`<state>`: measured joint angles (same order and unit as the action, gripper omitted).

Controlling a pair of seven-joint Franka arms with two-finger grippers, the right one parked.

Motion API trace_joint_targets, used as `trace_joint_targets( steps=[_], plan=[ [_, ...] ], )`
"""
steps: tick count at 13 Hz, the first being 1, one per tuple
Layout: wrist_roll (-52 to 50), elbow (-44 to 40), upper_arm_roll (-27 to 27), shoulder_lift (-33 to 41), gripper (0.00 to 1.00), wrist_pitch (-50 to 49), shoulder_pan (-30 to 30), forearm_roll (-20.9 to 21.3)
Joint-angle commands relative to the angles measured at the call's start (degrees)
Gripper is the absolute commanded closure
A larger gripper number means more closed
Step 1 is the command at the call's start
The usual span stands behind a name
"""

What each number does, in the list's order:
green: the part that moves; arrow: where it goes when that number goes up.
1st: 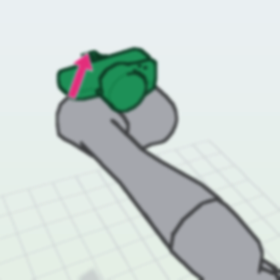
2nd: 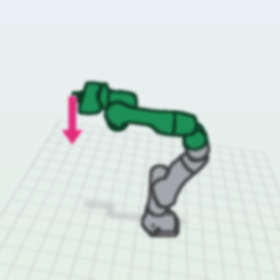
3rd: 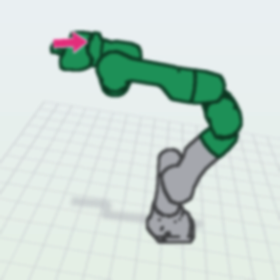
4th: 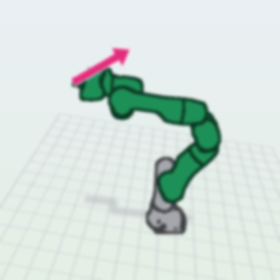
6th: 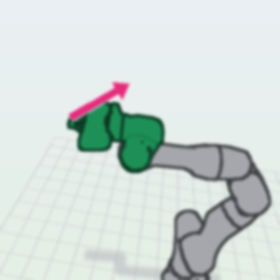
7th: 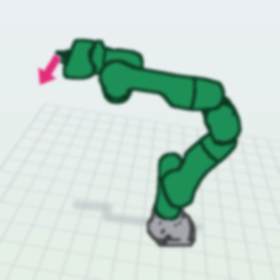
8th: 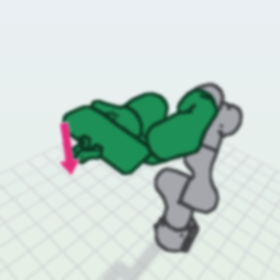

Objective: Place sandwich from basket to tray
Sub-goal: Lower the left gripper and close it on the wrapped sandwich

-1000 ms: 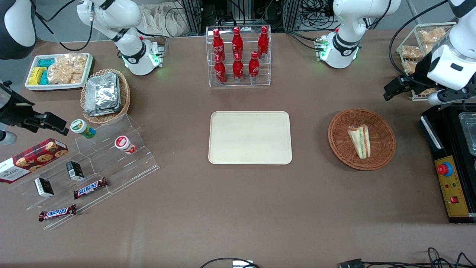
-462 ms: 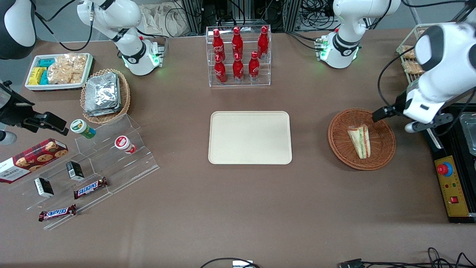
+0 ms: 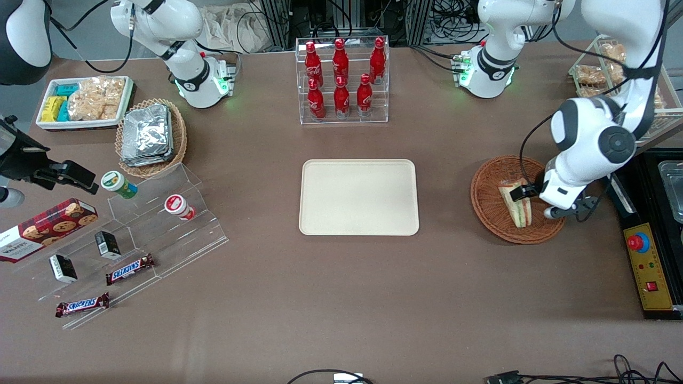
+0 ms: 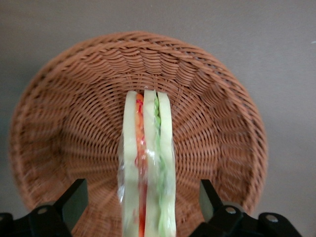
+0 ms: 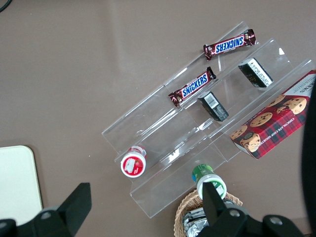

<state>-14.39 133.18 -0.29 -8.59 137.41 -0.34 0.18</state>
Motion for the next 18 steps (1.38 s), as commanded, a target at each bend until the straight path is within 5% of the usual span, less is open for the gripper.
trace_joint_targets(
  steps=[1,5,6,7,8,12,15,18],
  plan=[
    [0.41,3.31,0.11,-2.30,0.00,6.01,-0.01,0.87],
    [0.41,3.32,0.02,-3.10,0.01,6.11,-0.01,0.87],
    [0.41,3.32,0.11,-3.10,0.07,6.11,-0.01,0.87],
    [0.41,3.32,0.11,-3.01,0.67,6.28,-0.01,0.87],
    [0.41,3.32,0.11,-2.92,1.00,6.29,-0.01,0.87],
    [0.50,2.97,0.11,-1.00,1.00,4.19,-0.01,0.87],
    [-0.11,-0.97,0.20,5.31,1.00,-8.70,-0.27,0.70],
    [0.33,-16.13,0.29,8.50,1.00,-29.58,-0.53,0.17]
  ],
)
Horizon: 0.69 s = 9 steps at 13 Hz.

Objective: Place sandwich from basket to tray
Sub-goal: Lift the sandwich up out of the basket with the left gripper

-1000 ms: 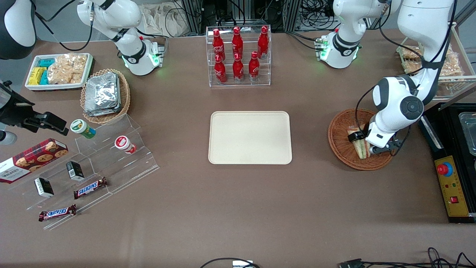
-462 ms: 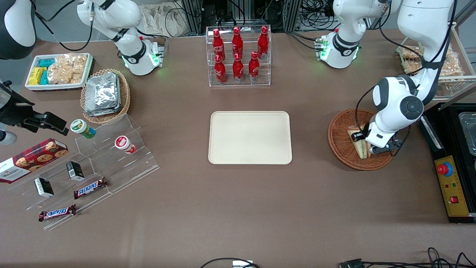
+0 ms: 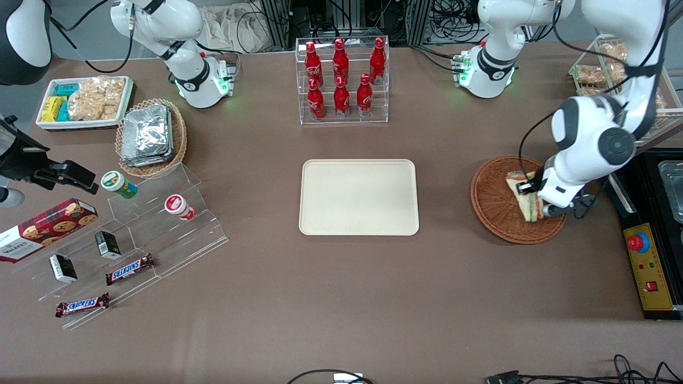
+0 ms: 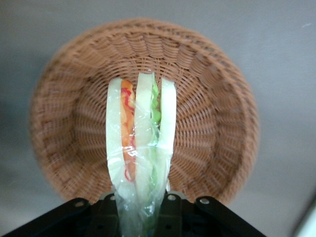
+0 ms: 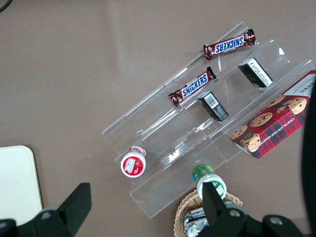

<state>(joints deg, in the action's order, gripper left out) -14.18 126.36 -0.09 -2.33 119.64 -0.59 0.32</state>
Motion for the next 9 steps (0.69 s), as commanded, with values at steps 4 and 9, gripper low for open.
trace_joint_targets(
  steps=[4,9],
  plan=[
    [3.10,-33.23,0.35,-0.39,1.00,-34.43,-0.37,-0.58],
    [-3.28,-40.13,13.40,-1.28,1.00,-41.59,-1.25,-0.58]
  ],
)
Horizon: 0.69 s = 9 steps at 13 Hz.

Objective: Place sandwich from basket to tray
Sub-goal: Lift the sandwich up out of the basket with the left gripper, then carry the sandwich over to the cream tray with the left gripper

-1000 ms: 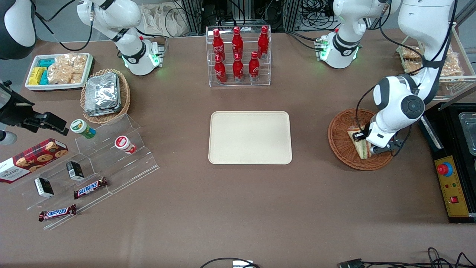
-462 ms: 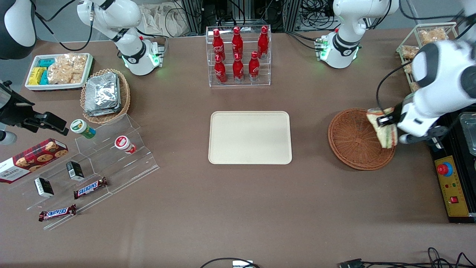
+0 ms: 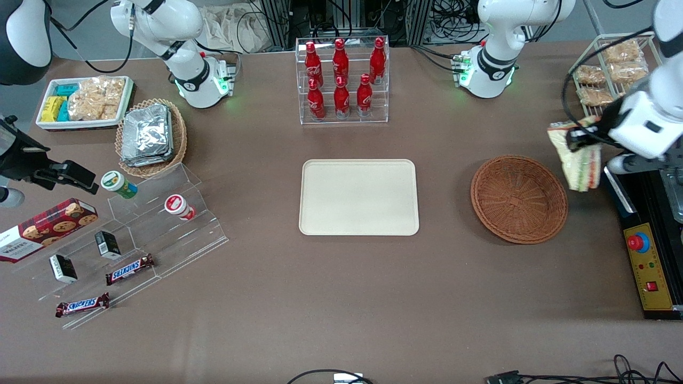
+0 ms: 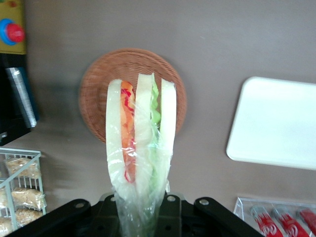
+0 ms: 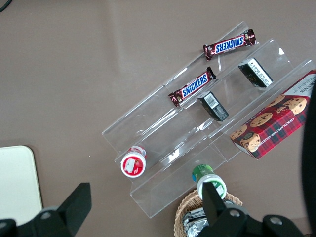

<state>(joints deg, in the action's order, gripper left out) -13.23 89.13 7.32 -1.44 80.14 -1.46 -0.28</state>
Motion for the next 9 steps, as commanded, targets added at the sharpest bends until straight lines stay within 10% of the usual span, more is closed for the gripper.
trace_joint_targets(
  steps=[1,5,9],
  plan=[
    [-7.83,-3.00,11.26,-2.60,1.00,-2.09,-0.39,0.19],
    [-26.64,-10.45,29.65,-13.47,1.00,-0.43,-0.39,1.59],
    [-27.02,-6.09,31.70,-15.87,1.00,7.11,-0.47,4.85]
  ],
)
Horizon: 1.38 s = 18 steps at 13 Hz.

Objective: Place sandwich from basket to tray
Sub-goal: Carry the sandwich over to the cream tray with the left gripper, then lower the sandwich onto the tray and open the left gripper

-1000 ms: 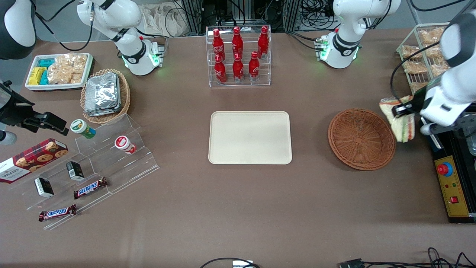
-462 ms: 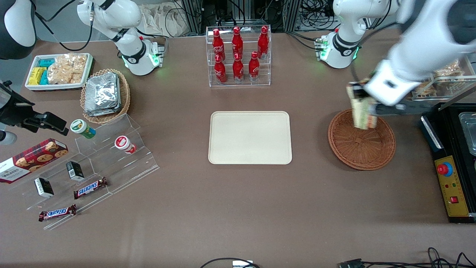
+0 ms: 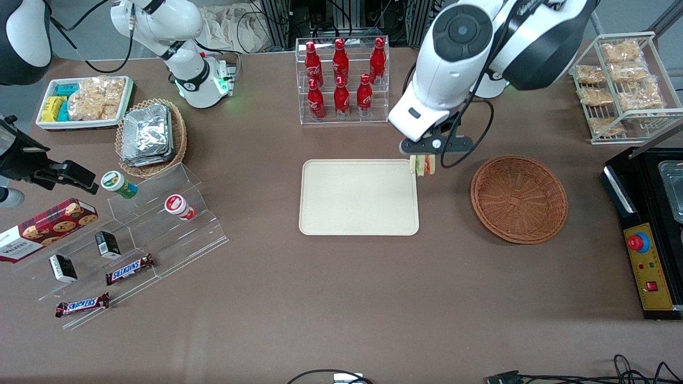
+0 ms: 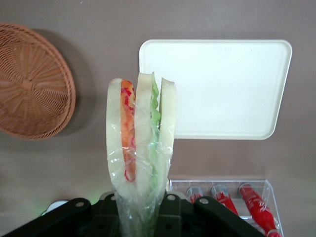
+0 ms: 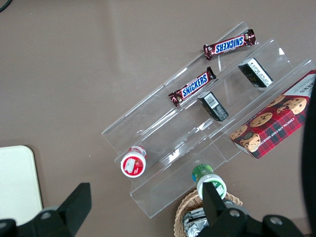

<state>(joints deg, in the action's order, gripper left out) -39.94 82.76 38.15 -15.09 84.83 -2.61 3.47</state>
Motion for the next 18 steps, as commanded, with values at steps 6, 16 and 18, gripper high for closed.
trace_joint_targets(
  steps=[6,16,18],
  plan=[
    [-0.84,20.93,0.26,-7.82,1.00,29.12,0.77,8.99],
    [-9.36,23.50,-0.97,-20.94,0.93,40.94,0.33,22.46],
    [-9.72,23.59,-0.97,-20.85,0.55,40.94,0.41,22.37]
  ],
)
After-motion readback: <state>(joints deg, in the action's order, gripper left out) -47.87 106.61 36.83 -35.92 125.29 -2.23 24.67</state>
